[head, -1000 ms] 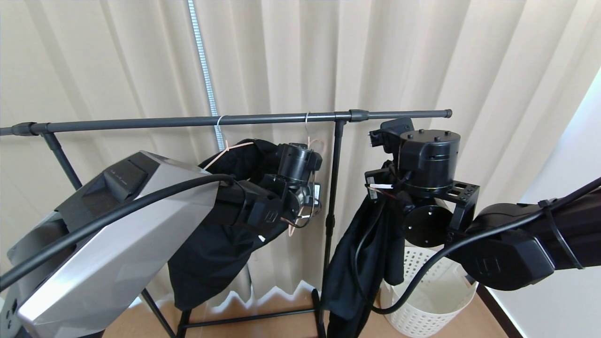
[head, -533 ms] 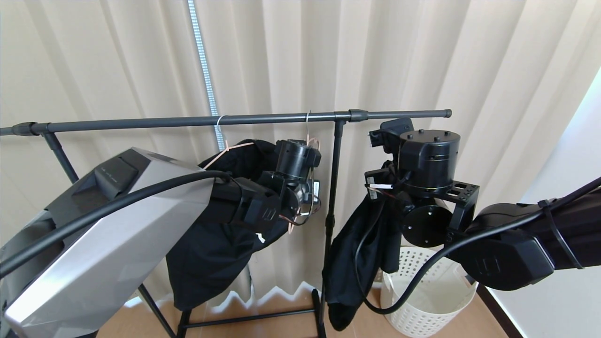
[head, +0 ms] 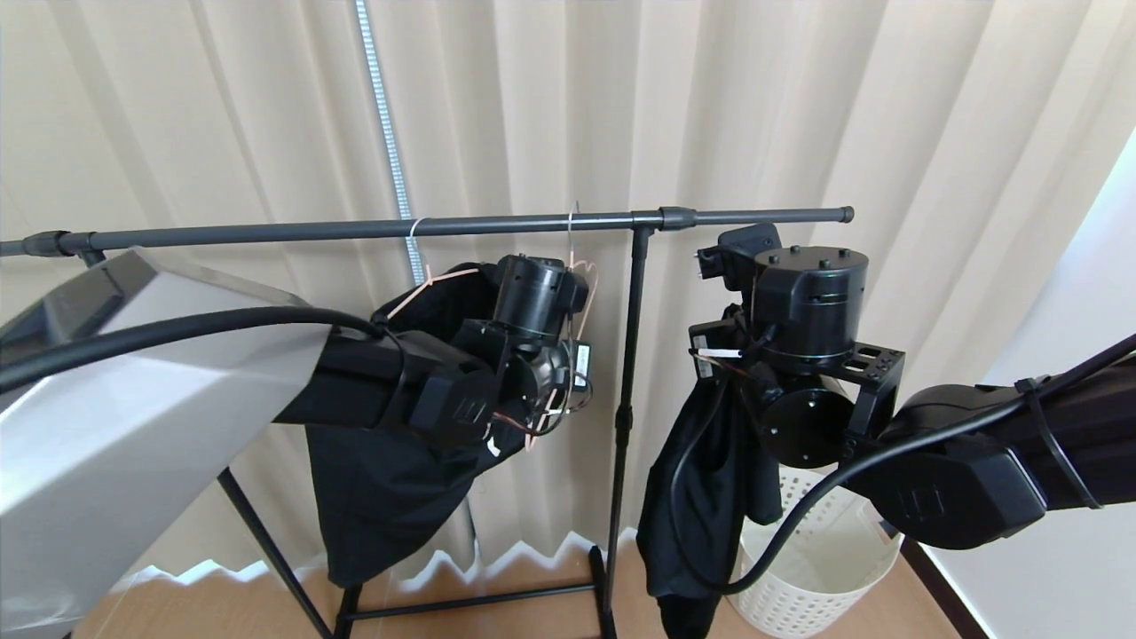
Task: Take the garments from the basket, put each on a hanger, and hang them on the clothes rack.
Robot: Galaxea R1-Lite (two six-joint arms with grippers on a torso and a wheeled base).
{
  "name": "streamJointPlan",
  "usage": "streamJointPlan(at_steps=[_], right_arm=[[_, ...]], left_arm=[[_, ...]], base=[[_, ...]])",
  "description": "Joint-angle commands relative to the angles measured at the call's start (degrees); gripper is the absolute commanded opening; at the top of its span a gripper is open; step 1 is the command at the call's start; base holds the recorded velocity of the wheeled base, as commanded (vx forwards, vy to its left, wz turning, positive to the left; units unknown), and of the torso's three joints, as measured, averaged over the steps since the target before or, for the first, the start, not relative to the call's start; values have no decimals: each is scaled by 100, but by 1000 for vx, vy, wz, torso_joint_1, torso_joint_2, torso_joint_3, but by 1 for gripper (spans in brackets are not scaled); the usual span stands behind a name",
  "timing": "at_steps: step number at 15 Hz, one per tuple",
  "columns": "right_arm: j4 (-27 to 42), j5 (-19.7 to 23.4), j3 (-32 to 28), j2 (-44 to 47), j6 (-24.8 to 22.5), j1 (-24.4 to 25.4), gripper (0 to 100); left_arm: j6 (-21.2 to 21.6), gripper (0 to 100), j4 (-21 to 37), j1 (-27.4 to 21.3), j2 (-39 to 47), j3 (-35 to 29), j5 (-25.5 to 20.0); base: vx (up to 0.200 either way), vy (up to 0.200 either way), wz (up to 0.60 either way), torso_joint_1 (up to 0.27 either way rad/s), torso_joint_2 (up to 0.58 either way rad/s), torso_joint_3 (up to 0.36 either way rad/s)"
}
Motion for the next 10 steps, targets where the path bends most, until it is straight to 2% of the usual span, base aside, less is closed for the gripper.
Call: streamJointPlan(at_steps=[1, 2, 4, 7, 8, 9, 10], right_arm=[[-3, -1, 4, 2, -2, 2, 0], [-3, -1, 4, 2, -2, 2, 0], [-3, -1, 4, 2, -2, 2, 0], [-3, -1, 4, 11, -2, 2, 0], [-3, -1, 4, 2, -2, 2, 0], [-3, -1, -4, 11, -2, -7, 0], [-3, -1, -4, 11, -2, -7, 0]], left_arm=[[-8, 0, -80, -52, -601, 537, -8], [1, 0, -185, -87, -759, 756, -17], [36, 0, -678, -193, -1374, 1723, -26], [71, 0, -1029, -333, -2165, 2892, -35], [71, 0, -1091, -342, -2279, 3068, -35], [71, 0, -1442, -413, -2649, 3815, -96], [71, 0, -1442, -413, -2649, 3815, -96]], base=[[0, 0, 0, 0, 0, 0], [0, 0, 0, 0, 0, 0], [0, 0, 0, 0, 0, 0], [0, 0, 0, 0, 0, 0], [0, 0, 0, 0, 0, 0], [0, 0, 0, 0, 0, 0], [0, 0, 0, 0, 0, 0]])
